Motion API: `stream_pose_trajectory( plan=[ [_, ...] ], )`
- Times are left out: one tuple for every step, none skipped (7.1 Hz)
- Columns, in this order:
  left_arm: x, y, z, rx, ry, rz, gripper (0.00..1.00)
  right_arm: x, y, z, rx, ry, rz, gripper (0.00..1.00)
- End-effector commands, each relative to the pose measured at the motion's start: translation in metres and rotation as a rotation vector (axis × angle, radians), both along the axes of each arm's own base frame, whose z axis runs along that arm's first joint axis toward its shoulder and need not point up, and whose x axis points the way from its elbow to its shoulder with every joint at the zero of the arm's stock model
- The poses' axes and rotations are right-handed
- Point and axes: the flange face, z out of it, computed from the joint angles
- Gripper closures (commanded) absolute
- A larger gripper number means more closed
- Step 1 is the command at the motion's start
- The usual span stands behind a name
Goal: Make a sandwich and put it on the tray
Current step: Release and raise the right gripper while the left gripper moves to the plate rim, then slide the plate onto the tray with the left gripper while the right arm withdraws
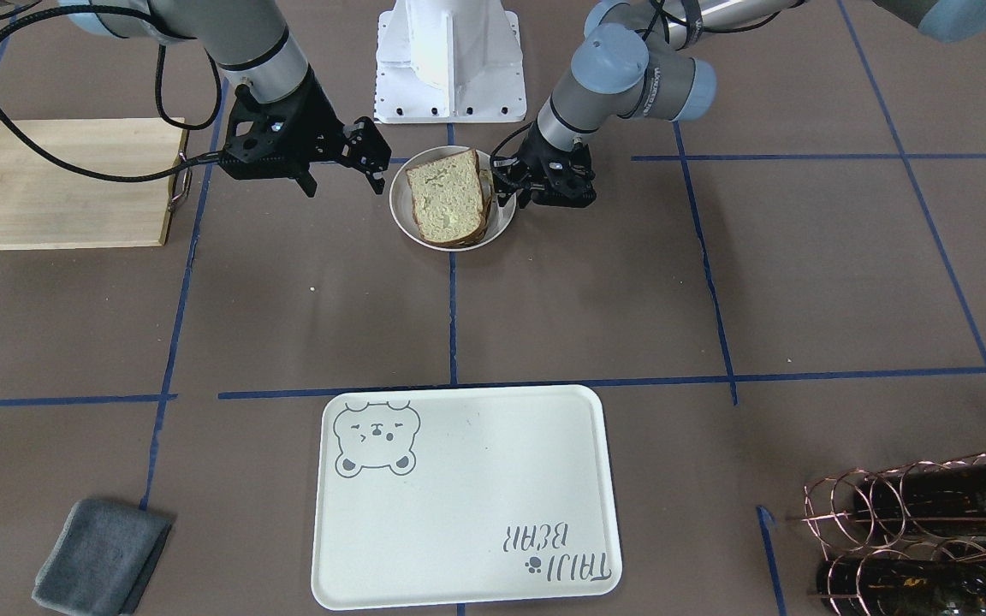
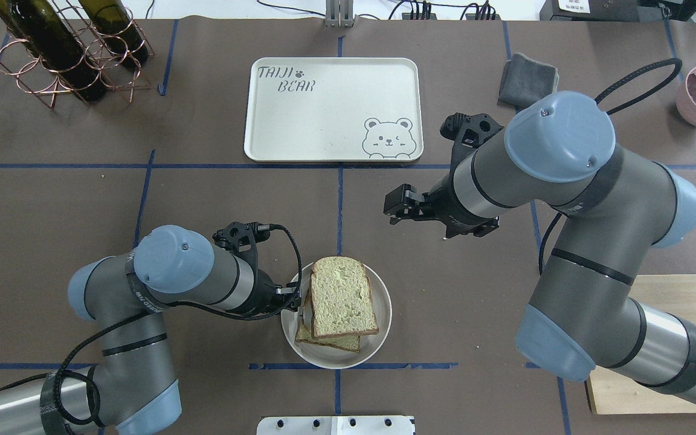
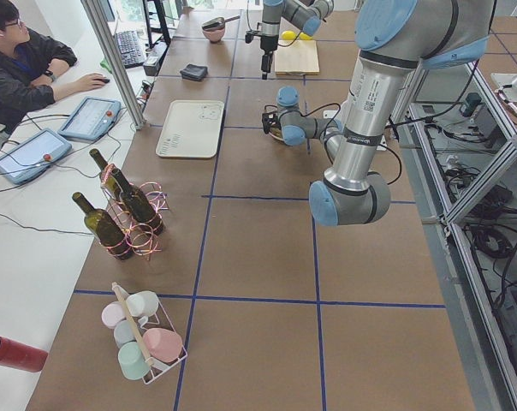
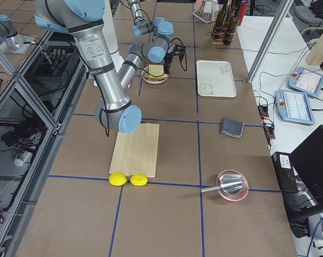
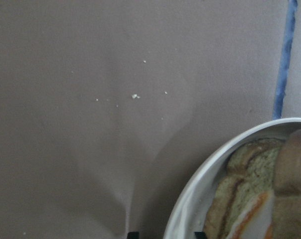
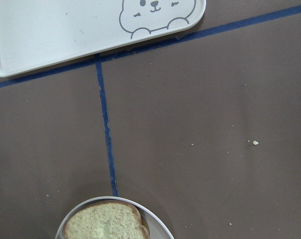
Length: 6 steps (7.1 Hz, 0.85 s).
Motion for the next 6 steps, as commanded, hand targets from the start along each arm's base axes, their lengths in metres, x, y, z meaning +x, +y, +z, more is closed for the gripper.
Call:
stream_pose_trajectory(
  plan=[
    [-0.002,0.001,-0.006,0.005,0.012,0.0,1.0,0.009,-0.008,0.007,0.031,0.044,-0.018,0.0],
    [-0.008,0.002,-0.014,0.011,0.032,-0.001,1.0,0.014,-0.012,0.013,0.063,0.111,-0.063,0.0],
    [-0.019,0.003,-0.029,0.022,0.071,-0.002,1.0,0.03,-0.019,0.018,0.098,0.166,-0.092,0.0],
    [-0.025,-0.002,-0.035,0.02,0.086,-0.014,1.0,0.047,-0.027,0.02,0.139,0.202,-0.117,0.0],
    [-0.035,-0.016,-0.042,0.002,0.099,-0.046,1.0,0.064,-0.033,0.031,0.172,0.244,-0.148,0.0],
    [-0.047,-0.031,-0.046,-0.01,0.114,-0.045,1.0,0.079,-0.029,0.048,0.207,0.274,-0.191,0.0]
  ],
)
